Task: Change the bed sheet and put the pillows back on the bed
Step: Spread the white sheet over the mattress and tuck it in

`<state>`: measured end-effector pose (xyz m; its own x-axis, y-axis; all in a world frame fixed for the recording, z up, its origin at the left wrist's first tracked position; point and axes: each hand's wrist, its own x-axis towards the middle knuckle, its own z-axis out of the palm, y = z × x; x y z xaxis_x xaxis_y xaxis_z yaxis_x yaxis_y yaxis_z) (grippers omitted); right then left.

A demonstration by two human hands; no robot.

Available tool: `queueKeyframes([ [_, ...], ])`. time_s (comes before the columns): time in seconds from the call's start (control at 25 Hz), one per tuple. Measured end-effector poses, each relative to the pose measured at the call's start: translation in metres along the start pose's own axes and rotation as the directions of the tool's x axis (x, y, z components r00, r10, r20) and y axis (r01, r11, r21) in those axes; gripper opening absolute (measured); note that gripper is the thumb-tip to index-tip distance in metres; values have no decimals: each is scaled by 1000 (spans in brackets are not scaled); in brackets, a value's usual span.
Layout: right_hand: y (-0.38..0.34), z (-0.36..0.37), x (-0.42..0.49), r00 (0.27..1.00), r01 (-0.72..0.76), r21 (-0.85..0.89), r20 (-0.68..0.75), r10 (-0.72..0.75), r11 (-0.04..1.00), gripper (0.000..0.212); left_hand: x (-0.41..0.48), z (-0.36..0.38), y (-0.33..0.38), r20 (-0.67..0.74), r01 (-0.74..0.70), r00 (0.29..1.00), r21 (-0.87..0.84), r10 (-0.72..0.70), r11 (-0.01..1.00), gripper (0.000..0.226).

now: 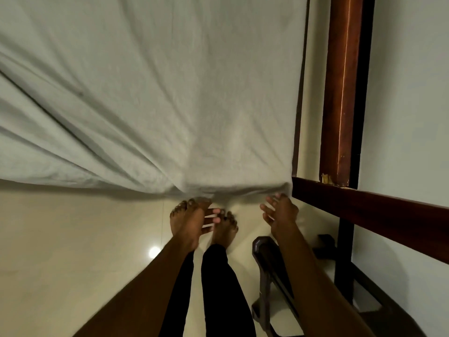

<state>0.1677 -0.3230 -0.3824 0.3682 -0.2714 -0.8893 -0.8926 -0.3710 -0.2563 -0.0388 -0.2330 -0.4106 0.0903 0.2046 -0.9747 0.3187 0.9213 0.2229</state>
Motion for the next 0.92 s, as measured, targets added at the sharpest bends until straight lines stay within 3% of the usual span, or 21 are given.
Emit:
queueKeyframes([
  [0.04, -8, 3, 1, 998, 37, 56, 56, -40, 998, 37, -1, 2, 2, 9, 26, 1000, 13, -26, 1000, 26],
  [0.12, -26, 12, 0, 987, -27, 182, 162, -2, 983, 50, -2, 9, 7, 55, 68, 996, 4, -68, 998, 28],
  [0.2, -39, 21, 5, 978, -105, 240, 199, 58, 965, 56, 2, 19, 12, 128, 117, 987, -184, -95, 976, 33],
  [0.32, -53, 31, 20, 974, -195, 234, 158, 160, 952, 49, 8, 35, 25, 152, 176, 982, -518, -113, 837, 41],
  [0.44, -61, 33, 31, 961, -274, 247, 104, 256, 930, 38, 11, 41, 36, 120, 186, 982, -706, -143, 683, 47],
  [0.56, -60, 40, 39, 981, -190, 312, 94, 169, 931, 45, 10, 46, 41, 114, 199, 977, -794, -181, 574, 51],
  [0.72, -48, 45, 43, 979, 38, 312, 178, -98, 949, 45, 5, 59, 45, 150, 208, 976, -862, -160, 462, 53],
  [0.92, -66, 37, 44, 919, 63, 255, 362, -156, 965, 40, 12, 77, 46, 132, 162, 986, -877, -97, 453, 57],
])
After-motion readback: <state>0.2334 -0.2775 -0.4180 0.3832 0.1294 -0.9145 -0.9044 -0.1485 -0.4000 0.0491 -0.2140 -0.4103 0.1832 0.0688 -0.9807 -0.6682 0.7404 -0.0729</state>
